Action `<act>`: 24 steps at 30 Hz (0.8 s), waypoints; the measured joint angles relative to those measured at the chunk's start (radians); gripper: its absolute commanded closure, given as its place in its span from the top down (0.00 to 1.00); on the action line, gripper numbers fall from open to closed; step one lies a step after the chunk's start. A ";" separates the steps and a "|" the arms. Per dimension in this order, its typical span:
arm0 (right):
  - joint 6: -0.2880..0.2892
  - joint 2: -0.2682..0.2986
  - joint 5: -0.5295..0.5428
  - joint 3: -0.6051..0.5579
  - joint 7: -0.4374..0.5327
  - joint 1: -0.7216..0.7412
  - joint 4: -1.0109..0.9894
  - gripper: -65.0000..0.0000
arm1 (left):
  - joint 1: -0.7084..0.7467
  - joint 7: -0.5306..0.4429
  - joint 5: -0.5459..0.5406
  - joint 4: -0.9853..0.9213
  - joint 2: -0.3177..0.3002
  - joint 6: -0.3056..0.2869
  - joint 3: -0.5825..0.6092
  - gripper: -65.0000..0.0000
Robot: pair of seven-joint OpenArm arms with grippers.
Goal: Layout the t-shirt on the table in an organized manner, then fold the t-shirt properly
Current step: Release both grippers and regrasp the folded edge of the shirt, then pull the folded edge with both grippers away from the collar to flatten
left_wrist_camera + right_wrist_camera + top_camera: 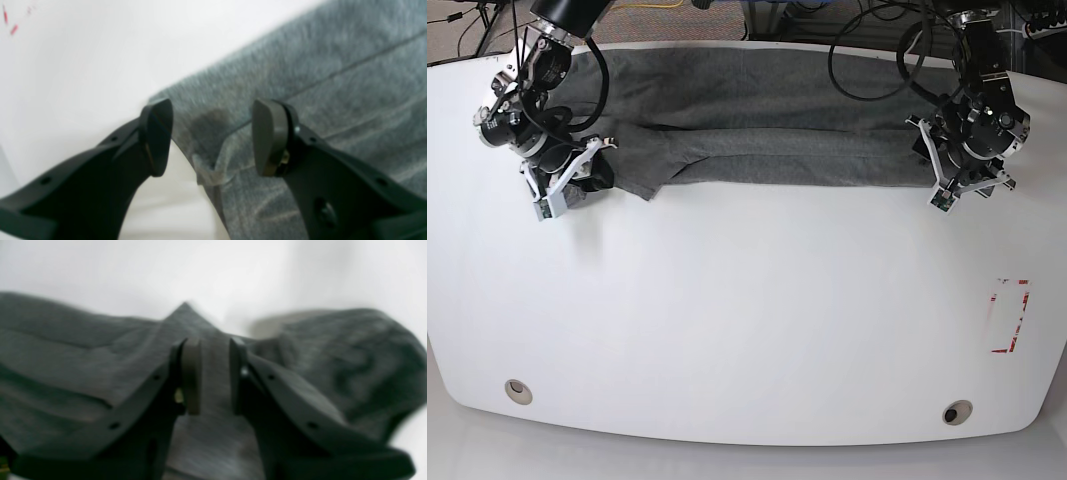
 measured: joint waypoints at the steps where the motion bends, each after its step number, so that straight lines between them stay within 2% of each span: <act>1: -0.005 0.012 -0.019 0.003 0.000 -0.010 -0.004 0.16 | -0.002 0.000 0.000 -0.018 -0.002 0.000 0.000 0.53; 4: -0.005 0.042 -0.106 0.011 -0.009 -0.041 -0.002 0.16 | -0.008 -0.001 0.000 -0.079 -0.001 0.000 0.000 0.53; 9: -0.005 0.040 -0.198 0.042 -0.014 -0.074 0.022 0.16 | -0.004 -0.013 -0.016 -0.139 -0.014 0.000 0.001 0.53; 16: -0.005 0.039 -0.217 0.048 -0.008 -0.109 0.062 0.16 | -0.002 -0.037 -0.005 -0.145 -0.023 0.003 -0.001 0.53; 20: -0.006 0.037 -0.229 0.050 -0.031 -0.129 0.173 0.16 | -0.001 -0.037 -0.005 -0.138 -0.024 0.003 -0.001 0.53; 24: -0.004 0.030 -0.167 0.048 -0.065 -0.115 0.257 0.16 | 0.008 -0.028 -0.004 -0.094 -0.024 0.002 0.000 0.53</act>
